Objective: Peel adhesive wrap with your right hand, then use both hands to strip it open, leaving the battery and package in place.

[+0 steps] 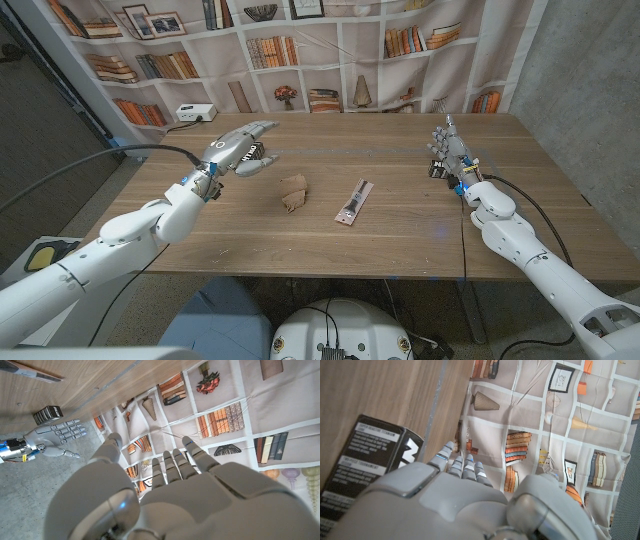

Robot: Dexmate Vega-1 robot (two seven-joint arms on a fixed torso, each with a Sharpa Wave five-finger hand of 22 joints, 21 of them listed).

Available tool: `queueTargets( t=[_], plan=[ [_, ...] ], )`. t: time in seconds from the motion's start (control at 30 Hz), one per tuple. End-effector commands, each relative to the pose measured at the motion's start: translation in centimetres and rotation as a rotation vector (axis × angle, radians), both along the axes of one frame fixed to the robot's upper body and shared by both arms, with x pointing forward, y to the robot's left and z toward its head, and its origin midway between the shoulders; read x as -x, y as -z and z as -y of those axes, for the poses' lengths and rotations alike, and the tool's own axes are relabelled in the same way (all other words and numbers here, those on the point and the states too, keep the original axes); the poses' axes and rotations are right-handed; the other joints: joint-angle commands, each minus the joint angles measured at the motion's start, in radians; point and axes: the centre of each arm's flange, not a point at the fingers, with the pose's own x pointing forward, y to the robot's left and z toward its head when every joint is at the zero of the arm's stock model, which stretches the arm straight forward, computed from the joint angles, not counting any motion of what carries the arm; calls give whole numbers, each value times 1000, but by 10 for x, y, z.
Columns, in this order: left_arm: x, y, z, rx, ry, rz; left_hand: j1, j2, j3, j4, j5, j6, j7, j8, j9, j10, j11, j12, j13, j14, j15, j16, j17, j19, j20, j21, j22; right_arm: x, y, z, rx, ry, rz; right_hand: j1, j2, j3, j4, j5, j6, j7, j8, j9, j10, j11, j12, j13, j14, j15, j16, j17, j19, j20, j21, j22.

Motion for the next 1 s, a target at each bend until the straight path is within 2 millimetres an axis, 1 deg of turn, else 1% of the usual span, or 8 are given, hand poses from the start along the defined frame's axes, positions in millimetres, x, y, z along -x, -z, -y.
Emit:
queueTargets(
  t=[0.03,0.37,0.4,0.5,0.63,0.67,1.0],
  plan=[
    [7,-6,2,-73,-22,33,14,-4,2,-4,-2,17,-3,9,5,11,-6,1,5,9,-1,1,2,13,-2,0,2,0,0,2,0,5,0,8,1,4,-1,-4,3,2,1,3,7,1,4,4,1,-5,9,4,2,-2,5,5],
    [9,-7,10,-147,-25,24,25,-12,-6,-5,-5,26,-8,12,6,17,-12,1,5,15,-8,1,1,16,-8,-1,2,-2,1,4,-4,4,-1,8,1,4,-1,-5,3,2,1,3,7,0,4,4,1,-4,9,5,1,-2,5,5],
    [9,-7,11,-144,-24,25,27,-13,-7,-5,-5,29,-10,12,6,20,-14,2,6,16,-8,1,1,16,-8,-1,2,-2,2,4,-5,3,-1,8,1,4,-1,-5,3,2,1,3,7,0,4,4,0,-5,8,5,2,-2,5,5],
    [12,-9,11,-144,-17,31,36,-15,-12,-4,-7,51,-27,21,6,31,-18,4,6,23,-14,2,1,18,-10,-1,2,-2,2,5,-4,4,-3,8,1,5,-2,-5,3,2,1,3,7,0,4,4,0,-5,8,5,1,-2,5,5],
    [16,-12,13,-181,-30,36,41,-16,-16,-4,-7,57,-25,22,6,35,-19,4,6,27,-18,3,1,21,-14,-1,2,-3,1,7,-4,6,1,8,1,5,-2,-5,3,2,1,3,7,1,4,4,0,-5,8,5,1,-2,5,5],
    [17,-13,12,-183,-32,36,42,-17,-17,-4,-7,56,-21,22,6,34,-19,4,6,27,-18,2,1,21,-14,-1,2,-3,0,7,-3,6,2,8,1,5,-2,-5,2,2,1,3,7,0,4,4,0,-5,8,5,2,-2,5,5],
    [25,-16,0,-215,-74,31,49,-20,-23,-2,-8,60,-22,22,6,39,-19,4,7,30,-19,2,1,23,-16,-1,2,-4,0,11,-9,7,2,7,1,5,-2,-6,2,2,1,3,7,1,4,4,0,-5,8,5,1,-3,4,5]
  ],
)
